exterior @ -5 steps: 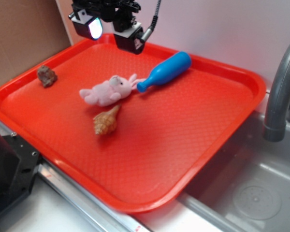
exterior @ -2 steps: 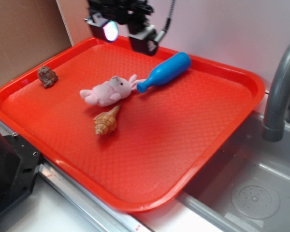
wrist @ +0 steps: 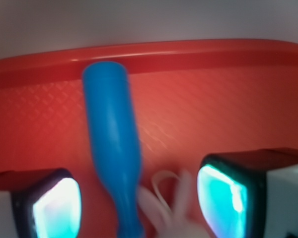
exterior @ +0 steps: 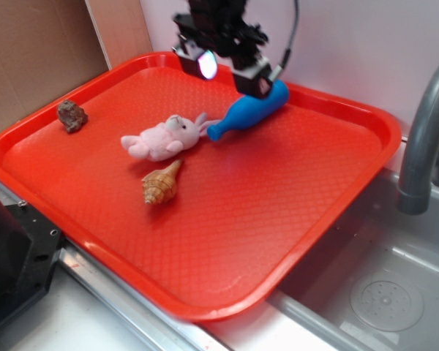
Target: Grab the blue bottle.
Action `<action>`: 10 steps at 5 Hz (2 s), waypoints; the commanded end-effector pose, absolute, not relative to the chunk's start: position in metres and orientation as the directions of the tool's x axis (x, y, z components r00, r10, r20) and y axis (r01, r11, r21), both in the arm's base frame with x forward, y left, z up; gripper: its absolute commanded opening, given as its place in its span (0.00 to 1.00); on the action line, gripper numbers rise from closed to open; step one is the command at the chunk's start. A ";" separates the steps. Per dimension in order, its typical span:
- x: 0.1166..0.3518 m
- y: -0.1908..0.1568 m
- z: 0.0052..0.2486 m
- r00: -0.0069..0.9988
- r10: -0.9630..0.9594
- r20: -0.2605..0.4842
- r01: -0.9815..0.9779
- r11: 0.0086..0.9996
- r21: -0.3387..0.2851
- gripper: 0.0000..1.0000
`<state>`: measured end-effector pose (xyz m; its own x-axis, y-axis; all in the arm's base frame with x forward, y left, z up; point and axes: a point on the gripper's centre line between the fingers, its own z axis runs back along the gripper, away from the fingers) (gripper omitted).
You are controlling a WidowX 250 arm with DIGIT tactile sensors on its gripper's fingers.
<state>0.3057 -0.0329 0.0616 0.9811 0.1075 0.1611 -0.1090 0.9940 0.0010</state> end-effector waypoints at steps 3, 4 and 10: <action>0.321 -0.035 0.044 0.974 0.126 0.189 -0.132 0.991 0.020 0.00; 0.305 -0.034 0.080 0.977 0.132 0.168 -0.131 0.991 -0.016 0.00; 0.199 0.035 0.161 0.953 0.272 0.134 -0.277 0.961 0.021 0.00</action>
